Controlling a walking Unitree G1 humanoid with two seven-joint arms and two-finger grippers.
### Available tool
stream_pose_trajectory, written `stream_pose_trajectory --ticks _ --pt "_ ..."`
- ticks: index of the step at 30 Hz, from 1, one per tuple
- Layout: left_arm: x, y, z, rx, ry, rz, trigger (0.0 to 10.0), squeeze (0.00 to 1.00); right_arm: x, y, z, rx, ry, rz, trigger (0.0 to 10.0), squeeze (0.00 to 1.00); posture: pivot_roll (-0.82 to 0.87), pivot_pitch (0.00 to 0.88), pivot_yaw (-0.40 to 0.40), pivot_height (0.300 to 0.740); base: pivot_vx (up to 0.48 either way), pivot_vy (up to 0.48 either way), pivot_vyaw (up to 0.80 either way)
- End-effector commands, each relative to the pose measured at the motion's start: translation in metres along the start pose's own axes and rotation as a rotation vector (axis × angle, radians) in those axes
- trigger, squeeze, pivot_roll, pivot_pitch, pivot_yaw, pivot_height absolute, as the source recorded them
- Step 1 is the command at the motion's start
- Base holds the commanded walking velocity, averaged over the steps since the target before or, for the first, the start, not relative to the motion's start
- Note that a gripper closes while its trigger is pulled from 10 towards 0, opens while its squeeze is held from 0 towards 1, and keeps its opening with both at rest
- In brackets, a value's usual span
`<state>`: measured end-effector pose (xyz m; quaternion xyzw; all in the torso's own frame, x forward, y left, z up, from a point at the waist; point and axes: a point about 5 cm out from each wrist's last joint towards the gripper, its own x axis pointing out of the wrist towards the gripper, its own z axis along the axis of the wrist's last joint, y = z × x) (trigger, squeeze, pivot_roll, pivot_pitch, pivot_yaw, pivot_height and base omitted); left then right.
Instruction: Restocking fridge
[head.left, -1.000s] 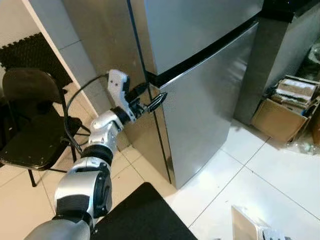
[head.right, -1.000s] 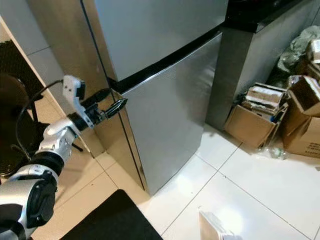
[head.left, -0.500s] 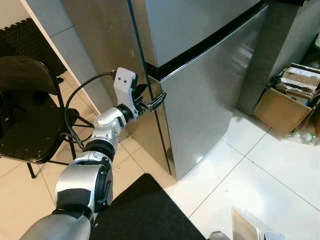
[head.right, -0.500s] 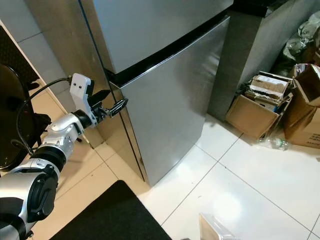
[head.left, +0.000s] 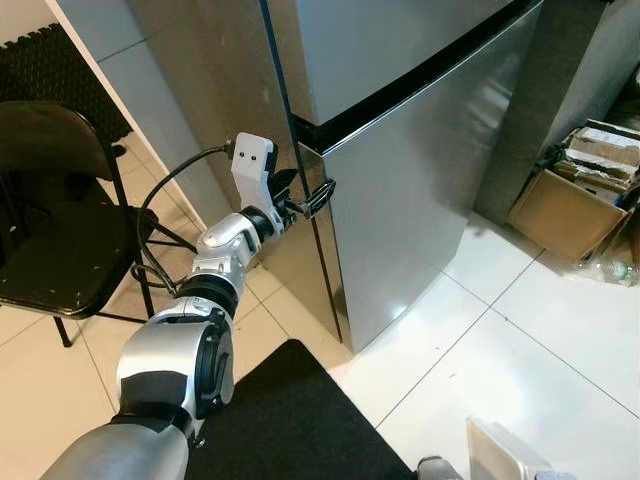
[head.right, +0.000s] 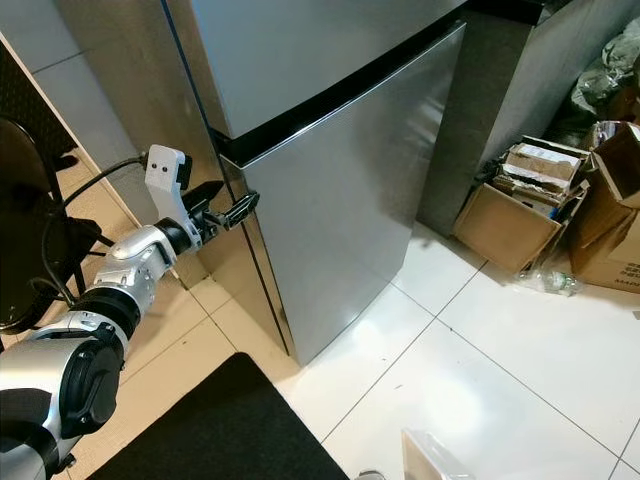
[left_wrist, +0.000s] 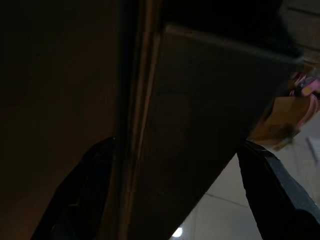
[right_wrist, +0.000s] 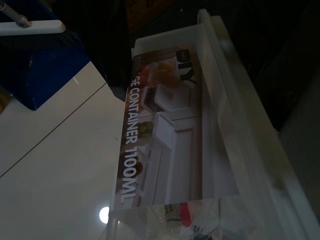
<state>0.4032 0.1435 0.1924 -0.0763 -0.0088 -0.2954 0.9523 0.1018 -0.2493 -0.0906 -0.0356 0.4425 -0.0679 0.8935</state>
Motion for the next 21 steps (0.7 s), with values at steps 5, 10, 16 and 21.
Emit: stream_pose_trajectory --ticks 5,10,16,21 --pt "-0.002 0.003 -0.011 -0.143 0.009 0.075 10.0 0.00 -0.003 0.003 -0.006 0.000 0.008 0.012 10.0 0.00 -0.22 0.244 0.084 0.740 0.000 0.000 0.00" --pt "-0.001 0.003 -0.010 -0.155 0.018 0.087 10.0 0.00 -0.002 0.003 -0.003 0.000 0.000 0.013 10.0 0.00 -0.22 0.242 0.084 0.740 0.000 0.000 0.00" --pt "0.002 0.001 -0.006 -0.152 0.013 0.072 10.0 0.00 -0.001 0.002 -0.001 0.000 -0.006 0.010 10.0 0.00 -0.22 0.240 0.084 0.740 0.000 0.000 0.00" --pt "0.011 -0.019 -0.005 -0.099 0.024 -0.119 10.0 0.00 -0.001 0.000 0.001 0.003 -0.012 0.006 10.0 0.00 -0.22 0.240 0.081 0.740 0.000 0.000 0.00"
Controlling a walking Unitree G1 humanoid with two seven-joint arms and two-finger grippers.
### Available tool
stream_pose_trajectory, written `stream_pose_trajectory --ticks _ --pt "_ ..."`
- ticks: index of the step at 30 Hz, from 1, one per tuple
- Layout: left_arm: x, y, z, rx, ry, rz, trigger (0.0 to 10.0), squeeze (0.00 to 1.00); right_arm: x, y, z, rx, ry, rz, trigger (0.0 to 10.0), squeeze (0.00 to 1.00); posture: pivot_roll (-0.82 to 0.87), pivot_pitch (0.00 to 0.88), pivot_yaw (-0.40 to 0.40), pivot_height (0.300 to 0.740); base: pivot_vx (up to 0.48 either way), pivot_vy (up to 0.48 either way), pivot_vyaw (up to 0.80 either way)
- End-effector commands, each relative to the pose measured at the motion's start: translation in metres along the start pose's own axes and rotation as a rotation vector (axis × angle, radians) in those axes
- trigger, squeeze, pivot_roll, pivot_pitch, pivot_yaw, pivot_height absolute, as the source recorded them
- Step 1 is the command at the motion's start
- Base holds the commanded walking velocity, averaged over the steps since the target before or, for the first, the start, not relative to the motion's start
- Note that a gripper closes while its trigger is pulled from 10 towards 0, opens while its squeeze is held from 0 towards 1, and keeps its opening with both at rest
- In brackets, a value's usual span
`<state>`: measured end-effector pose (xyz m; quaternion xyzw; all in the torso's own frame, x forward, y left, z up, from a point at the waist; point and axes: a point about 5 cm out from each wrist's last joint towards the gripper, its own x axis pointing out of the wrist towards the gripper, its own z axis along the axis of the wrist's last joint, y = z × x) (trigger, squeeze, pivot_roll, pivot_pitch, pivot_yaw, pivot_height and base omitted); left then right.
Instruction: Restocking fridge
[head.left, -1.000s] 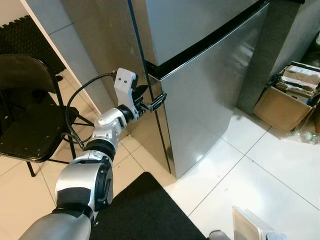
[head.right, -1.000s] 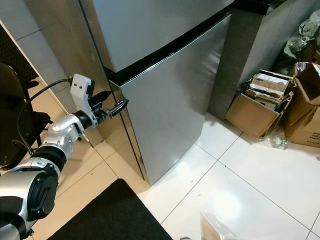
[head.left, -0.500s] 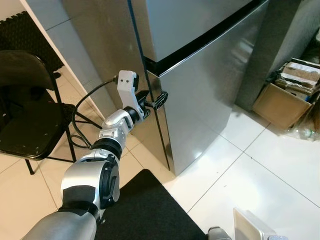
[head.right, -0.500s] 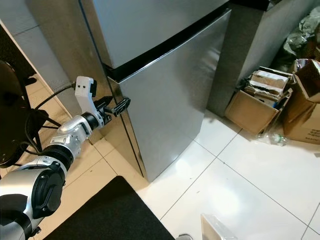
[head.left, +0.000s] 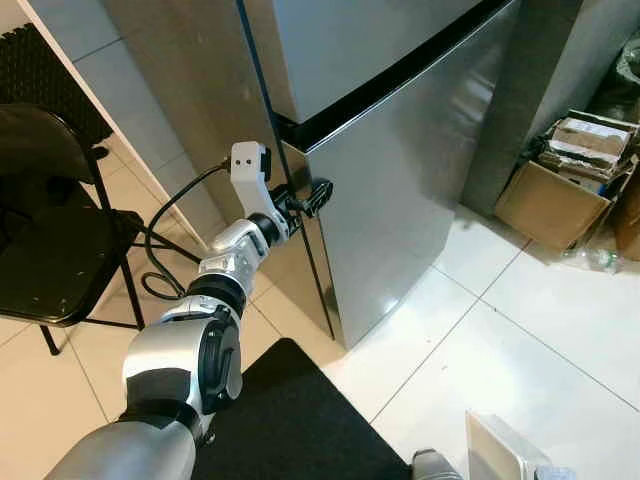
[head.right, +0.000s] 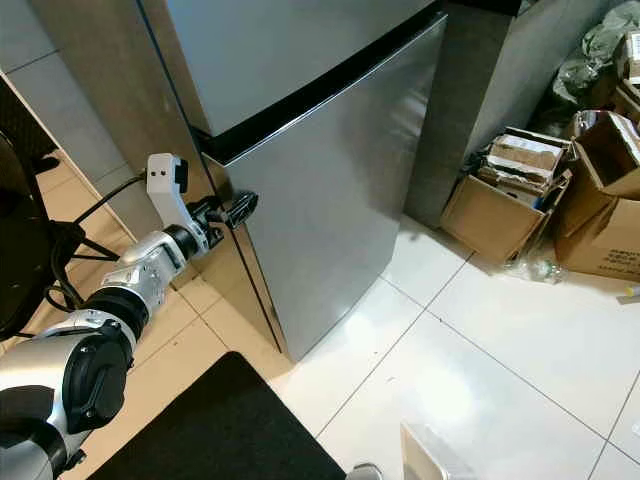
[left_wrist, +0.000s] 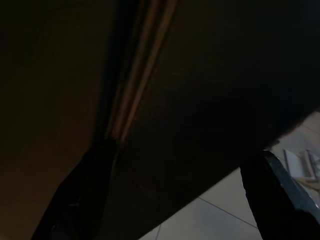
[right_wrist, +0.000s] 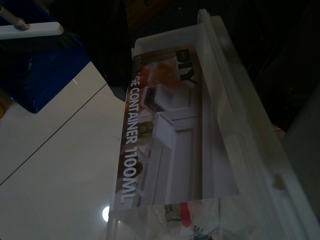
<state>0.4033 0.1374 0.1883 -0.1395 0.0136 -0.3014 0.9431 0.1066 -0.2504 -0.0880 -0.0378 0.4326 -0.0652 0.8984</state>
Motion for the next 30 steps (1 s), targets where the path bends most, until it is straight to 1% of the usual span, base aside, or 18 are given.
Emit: stream_pose_trajectory --ticks 1,2,5,6,7,9,12,20,26,27,30 --pt "0.008 -0.015 -0.002 0.036 0.025 -0.105 10.0 0.00 -0.002 0.001 -0.004 0.008 0.011 0.003 10.0 0.00 -0.22 0.240 0.081 0.740 0.000 0.000 0.00" --pt "0.008 -0.015 -0.002 0.036 0.025 -0.105 10.0 0.00 -0.002 0.001 -0.004 0.008 0.011 0.003 10.0 0.00 -0.22 0.240 0.081 0.740 0.000 0.000 0.00" --pt "0.015 -0.039 -0.009 0.067 0.057 -0.344 10.0 0.00 -0.002 -0.001 -0.003 0.009 0.008 -0.001 10.0 0.00 -0.22 0.239 0.080 0.740 0.000 0.000 0.00" --pt "0.015 -0.039 -0.009 0.067 0.057 -0.344 10.0 0.00 -0.002 -0.001 -0.003 0.009 0.008 -0.001 10.0 0.00 -0.22 0.239 0.080 0.740 0.000 0.000 0.00" --pt "0.016 -0.046 -0.012 0.073 0.069 -0.410 10.0 0.00 -0.002 -0.001 -0.003 0.009 0.007 -0.001 10.0 0.00 -0.22 0.238 0.080 0.740 0.000 0.000 0.00" --pt "0.016 -0.053 -0.017 0.119 0.109 -0.483 10.0 0.00 -0.001 -0.001 -0.002 0.008 0.005 0.000 10.0 0.00 -0.22 0.238 0.080 0.740 0.000 0.000 0.00" --pt "0.016 -0.056 -0.020 0.133 0.124 -0.514 10.0 0.00 -0.001 -0.001 -0.001 0.007 0.002 0.001 10.0 0.00 -0.22 0.237 0.075 0.740 0.000 0.000 0.00" --pt "0.014 -0.063 -0.032 0.131 0.145 -0.582 10.0 0.00 0.001 -0.001 0.003 0.003 -0.008 0.003 10.0 0.00 -0.21 0.235 0.074 0.740 0.000 0.000 0.00" --pt "0.014 -0.075 -0.042 0.112 0.150 -0.655 10.0 0.00 0.001 -0.002 0.005 0.010 -0.011 -0.001 10.0 0.00 -0.21 0.232 0.075 0.740 0.000 0.000 0.00" --pt "0.014 -0.075 -0.042 0.112 0.150 -0.655 10.0 0.00 0.001 -0.002 0.005 0.010 -0.011 -0.001 10.0 0.00 -0.21 0.232 0.075 0.740 0.000 0.000 0.00" --pt "0.015 -0.082 -0.048 0.116 0.158 -0.698 10.0 0.00 0.002 -0.002 0.006 0.011 -0.014 -0.001 10.0 0.00 -0.22 0.229 0.076 0.740 0.000 0.000 0.00"
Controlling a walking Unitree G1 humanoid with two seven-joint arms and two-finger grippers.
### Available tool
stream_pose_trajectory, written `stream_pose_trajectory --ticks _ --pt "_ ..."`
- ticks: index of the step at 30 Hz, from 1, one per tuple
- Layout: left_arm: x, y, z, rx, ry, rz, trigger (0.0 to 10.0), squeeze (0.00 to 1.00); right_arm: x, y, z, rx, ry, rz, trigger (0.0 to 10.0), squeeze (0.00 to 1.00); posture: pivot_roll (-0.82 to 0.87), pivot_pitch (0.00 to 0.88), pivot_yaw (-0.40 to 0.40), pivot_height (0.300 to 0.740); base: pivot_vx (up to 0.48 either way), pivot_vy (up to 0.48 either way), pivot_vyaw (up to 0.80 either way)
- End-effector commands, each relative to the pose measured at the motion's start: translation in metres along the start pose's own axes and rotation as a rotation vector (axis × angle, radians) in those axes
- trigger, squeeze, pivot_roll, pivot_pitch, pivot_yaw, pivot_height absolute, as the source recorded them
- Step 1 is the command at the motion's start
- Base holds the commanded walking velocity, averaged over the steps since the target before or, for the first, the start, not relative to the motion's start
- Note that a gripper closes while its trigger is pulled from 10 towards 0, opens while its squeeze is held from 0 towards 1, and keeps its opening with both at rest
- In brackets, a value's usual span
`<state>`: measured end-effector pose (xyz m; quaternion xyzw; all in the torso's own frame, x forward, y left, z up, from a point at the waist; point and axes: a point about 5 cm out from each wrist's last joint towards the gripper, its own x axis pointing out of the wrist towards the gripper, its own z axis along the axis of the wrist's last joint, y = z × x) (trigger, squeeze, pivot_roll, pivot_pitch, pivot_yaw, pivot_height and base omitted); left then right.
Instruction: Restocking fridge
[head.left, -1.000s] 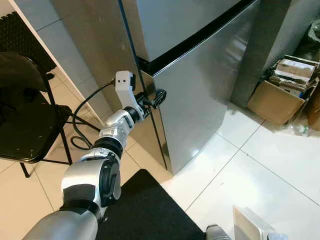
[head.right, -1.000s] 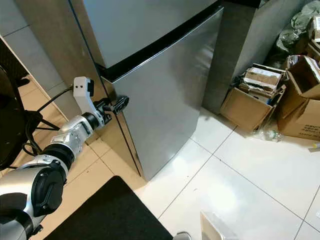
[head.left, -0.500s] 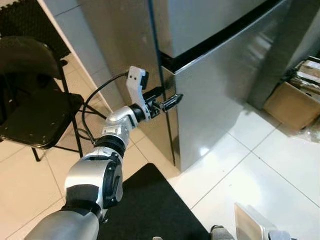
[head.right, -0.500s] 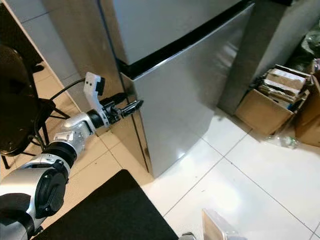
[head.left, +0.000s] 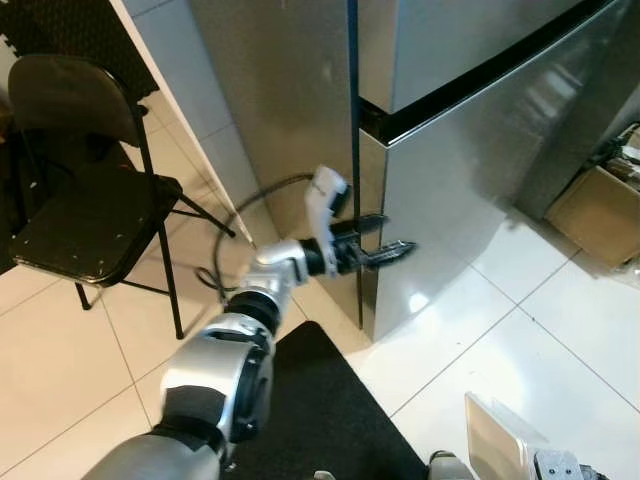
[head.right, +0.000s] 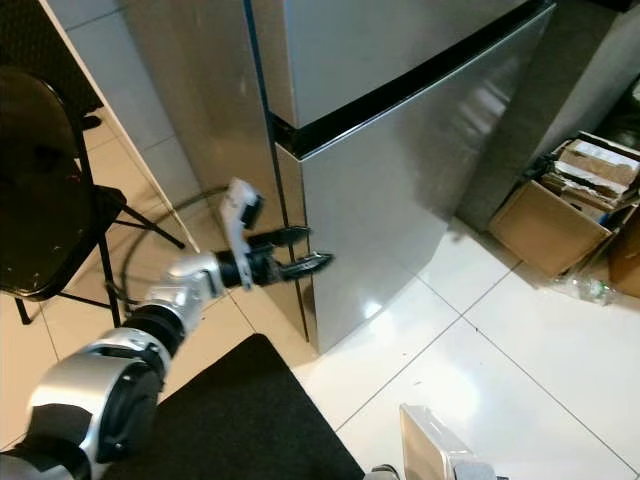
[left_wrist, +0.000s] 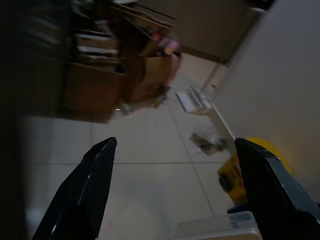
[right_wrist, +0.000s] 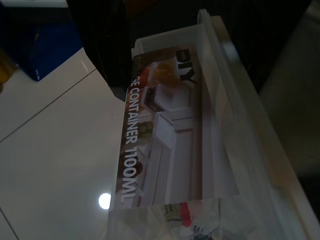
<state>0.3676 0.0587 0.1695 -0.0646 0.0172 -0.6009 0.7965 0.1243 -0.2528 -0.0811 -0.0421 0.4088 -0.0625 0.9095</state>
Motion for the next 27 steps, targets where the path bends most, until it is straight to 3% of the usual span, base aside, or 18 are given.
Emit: stream_pose_trajectory --ticks 1,11,12,20,22,25,27 --pt "0.006 -0.006 -0.006 0.005 0.017 -0.040 10.0 0.00 -0.005 0.000 -0.012 0.018 0.039 -0.002 10.0 0.00 -0.22 0.227 0.078 0.740 0.000 0.000 0.00" --pt "0.012 -0.008 -0.002 0.061 0.029 -0.038 10.0 0.00 -0.003 0.002 -0.009 0.022 0.036 -0.003 10.0 0.00 -0.21 0.214 0.082 0.740 0.000 0.000 0.00" --pt "0.007 -0.005 -0.003 0.099 0.047 -0.019 10.0 0.00 -0.002 0.002 -0.009 0.022 0.037 -0.003 10.0 0.00 -0.21 0.209 0.083 0.740 0.000 0.000 0.00" --pt "-0.019 0.004 -0.012 0.105 0.039 0.090 10.0 0.00 -0.001 0.002 -0.007 0.025 0.041 -0.004 10.0 0.00 -0.20 0.194 0.084 0.740 0.000 0.000 0.00" --pt "-0.027 0.006 -0.017 0.092 0.027 0.129 10.0 0.00 0.000 0.002 -0.007 0.026 0.043 -0.005 10.0 0.00 -0.18 0.176 0.084 0.740 0.000 0.000 0.00" --pt "-0.053 0.011 -0.034 0.053 0.012 0.255 10.0 0.00 0.003 0.004 -0.003 0.026 0.051 -0.003 10.0 0.00 -0.17 0.158 0.085 0.740 0.000 0.000 0.00" --pt "-0.059 0.012 -0.038 0.043 0.010 0.286 10.0 0.00 0.003 0.004 -0.003 0.025 0.053 -0.002 10.0 0.00 -0.17 0.155 0.086 0.740 0.000 0.000 0.00"
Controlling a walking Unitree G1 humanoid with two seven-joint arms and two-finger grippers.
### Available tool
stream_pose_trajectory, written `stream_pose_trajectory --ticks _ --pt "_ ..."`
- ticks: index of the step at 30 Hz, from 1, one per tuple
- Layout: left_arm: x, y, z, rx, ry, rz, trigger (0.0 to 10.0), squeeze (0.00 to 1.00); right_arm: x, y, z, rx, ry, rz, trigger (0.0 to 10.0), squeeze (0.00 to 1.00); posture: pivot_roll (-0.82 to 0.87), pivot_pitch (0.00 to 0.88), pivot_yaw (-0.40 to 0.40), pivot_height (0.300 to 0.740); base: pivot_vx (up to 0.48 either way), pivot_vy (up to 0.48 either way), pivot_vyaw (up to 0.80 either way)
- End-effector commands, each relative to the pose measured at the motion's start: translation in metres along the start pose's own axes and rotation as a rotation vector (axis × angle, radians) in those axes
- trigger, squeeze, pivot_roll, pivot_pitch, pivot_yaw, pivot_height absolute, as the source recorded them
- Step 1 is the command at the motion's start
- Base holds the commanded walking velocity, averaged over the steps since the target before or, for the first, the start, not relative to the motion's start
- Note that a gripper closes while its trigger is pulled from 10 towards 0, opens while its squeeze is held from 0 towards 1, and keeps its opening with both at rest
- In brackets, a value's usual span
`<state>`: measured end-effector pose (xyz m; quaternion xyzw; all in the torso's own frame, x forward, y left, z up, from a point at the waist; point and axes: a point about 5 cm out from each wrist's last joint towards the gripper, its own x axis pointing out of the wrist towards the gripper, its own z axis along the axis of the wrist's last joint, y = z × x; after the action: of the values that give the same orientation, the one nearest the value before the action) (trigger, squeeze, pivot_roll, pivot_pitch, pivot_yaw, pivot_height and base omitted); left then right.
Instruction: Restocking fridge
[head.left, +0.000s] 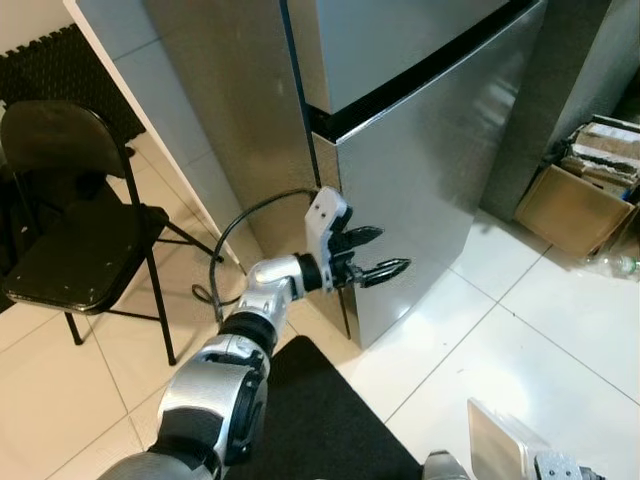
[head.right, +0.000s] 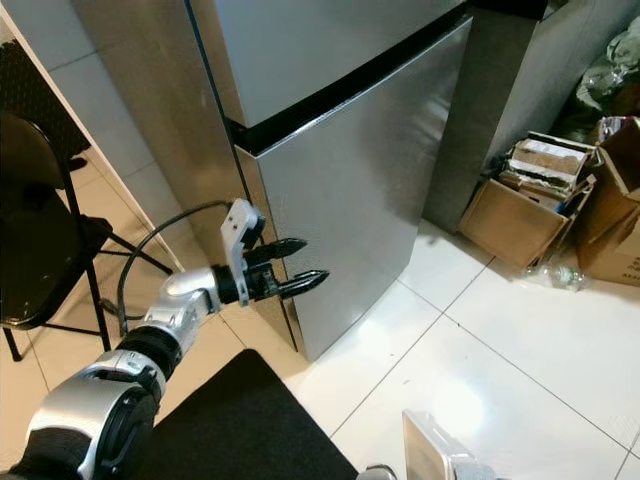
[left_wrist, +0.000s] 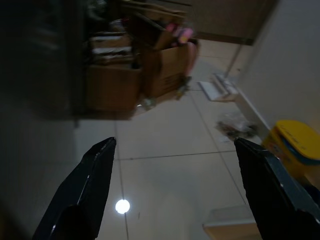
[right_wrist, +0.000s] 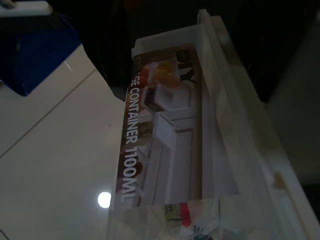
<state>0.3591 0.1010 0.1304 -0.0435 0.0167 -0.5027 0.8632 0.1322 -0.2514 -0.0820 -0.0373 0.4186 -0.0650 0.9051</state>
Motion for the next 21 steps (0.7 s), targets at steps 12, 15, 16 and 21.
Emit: stream_pose_trajectory --ticks 12,15,16,21 --pt "-0.058 0.044 0.008 -0.053 -0.102 0.413 10.0 0.00 0.005 0.008 0.004 0.018 0.029 0.007 10.0 0.00 -0.14 0.091 0.087 0.740 0.000 0.000 0.00" --pt "-0.056 0.046 0.016 -0.038 -0.118 0.421 10.0 0.00 0.006 0.009 0.004 0.015 0.032 0.009 10.0 0.00 -0.14 0.085 0.085 0.740 0.000 0.000 0.00" --pt "-0.054 0.047 0.018 -0.029 -0.123 0.422 10.0 0.00 0.006 0.010 0.004 0.013 0.034 0.010 10.0 0.00 -0.14 0.077 0.084 0.740 0.000 0.000 0.00" --pt "-0.044 0.045 0.027 -0.033 -0.150 0.390 10.0 0.00 0.006 0.012 0.004 0.009 0.039 0.015 10.0 0.00 -0.14 0.073 0.077 0.740 0.000 0.000 0.00"
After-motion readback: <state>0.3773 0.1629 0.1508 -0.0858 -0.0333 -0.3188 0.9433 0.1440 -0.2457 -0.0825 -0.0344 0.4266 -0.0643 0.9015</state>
